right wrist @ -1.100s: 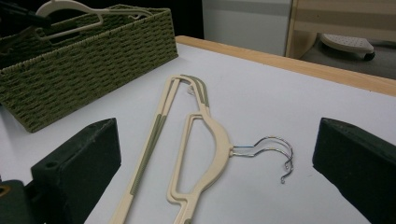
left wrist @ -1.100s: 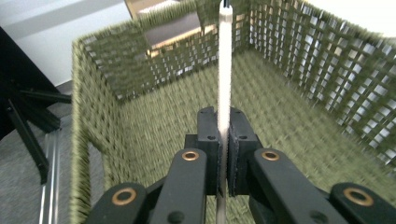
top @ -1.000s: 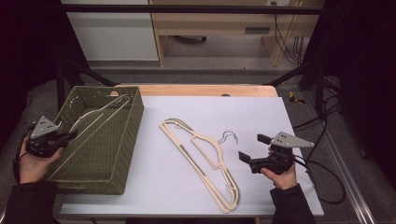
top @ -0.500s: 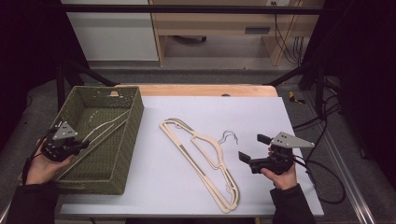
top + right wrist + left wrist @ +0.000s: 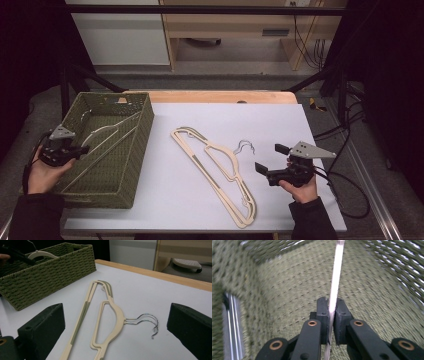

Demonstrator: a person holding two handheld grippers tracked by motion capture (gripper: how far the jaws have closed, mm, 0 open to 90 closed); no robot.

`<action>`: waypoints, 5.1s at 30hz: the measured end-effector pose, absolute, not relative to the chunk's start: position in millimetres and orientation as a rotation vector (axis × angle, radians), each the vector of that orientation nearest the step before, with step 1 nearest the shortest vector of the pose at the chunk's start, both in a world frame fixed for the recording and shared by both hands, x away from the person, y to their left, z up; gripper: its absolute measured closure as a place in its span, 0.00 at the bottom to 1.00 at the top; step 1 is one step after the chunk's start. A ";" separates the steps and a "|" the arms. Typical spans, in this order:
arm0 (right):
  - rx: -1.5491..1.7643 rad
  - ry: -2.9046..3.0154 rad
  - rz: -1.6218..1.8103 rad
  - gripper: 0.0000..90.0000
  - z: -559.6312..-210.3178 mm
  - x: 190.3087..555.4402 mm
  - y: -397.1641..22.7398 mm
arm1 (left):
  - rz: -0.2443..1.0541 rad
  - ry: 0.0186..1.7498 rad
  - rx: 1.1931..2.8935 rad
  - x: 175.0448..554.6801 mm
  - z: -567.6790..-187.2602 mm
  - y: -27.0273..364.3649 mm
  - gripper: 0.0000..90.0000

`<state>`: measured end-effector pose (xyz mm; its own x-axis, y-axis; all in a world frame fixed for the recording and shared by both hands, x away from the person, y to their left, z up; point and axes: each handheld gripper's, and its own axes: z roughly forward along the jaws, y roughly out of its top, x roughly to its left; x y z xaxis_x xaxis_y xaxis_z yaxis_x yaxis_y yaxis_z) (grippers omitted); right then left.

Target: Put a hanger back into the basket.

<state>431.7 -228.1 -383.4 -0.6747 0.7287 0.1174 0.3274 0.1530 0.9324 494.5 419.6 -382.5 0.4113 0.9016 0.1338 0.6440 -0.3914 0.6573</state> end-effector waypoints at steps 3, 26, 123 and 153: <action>1.012 2.077 1.533 0.02 -383.9 432.0 -227.1 | 0.644 1.375 2.113 500.2 -382.5 423.9 0.92; 1.016 2.078 1.531 0.02 -383.3 432.5 -228.0 | 0.377 1.105 2.174 504.4 -381.1 427.2 0.95; 1.036 2.033 1.542 0.03 -382.4 429.8 -237.5 | 0.507 0.737 1.943 471.7 -362.7 111.0 0.15; 1.023 2.017 1.532 0.02 -381.3 428.1 -240.6 | 0.346 0.779 2.051 546.1 -434.1 31.3 0.19</action>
<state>428.1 -240.6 -381.3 -0.6484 0.7535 0.1089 0.3071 0.1279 0.9430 546.1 31.3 -434.1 0.7636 0.6438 -0.0485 0.3960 -0.4076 0.8228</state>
